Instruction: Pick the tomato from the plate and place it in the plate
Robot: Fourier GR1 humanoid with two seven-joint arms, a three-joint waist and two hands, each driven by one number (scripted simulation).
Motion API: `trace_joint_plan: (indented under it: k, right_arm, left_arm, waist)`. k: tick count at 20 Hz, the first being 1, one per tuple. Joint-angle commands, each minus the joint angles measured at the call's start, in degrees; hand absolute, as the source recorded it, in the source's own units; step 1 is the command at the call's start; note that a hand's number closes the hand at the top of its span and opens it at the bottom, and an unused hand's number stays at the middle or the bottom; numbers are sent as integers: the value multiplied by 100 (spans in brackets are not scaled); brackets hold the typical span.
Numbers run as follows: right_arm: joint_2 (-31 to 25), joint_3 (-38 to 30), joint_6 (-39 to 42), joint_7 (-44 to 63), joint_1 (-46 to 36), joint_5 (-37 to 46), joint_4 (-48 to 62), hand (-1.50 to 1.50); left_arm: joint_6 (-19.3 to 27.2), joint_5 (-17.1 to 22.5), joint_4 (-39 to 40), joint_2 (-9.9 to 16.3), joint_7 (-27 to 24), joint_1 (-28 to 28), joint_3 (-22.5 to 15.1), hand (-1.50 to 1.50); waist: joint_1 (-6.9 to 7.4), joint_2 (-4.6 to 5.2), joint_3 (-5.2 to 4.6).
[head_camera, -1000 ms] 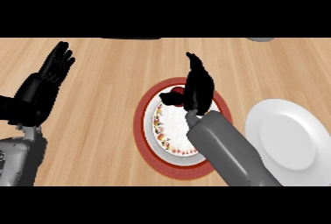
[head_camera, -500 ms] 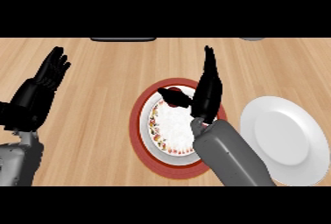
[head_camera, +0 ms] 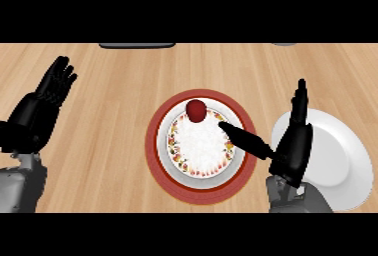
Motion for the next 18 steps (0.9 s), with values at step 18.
trace_joint_plan:
  k: [18]
  right_arm:
    - [-1864, -972, 420, -3472, 4342, -2841, -2596, -150]
  left_arm:
    - [-40, -244, -242, -260, 39, 238, -38, 0]
  waist:
    - [28, 14, 2]
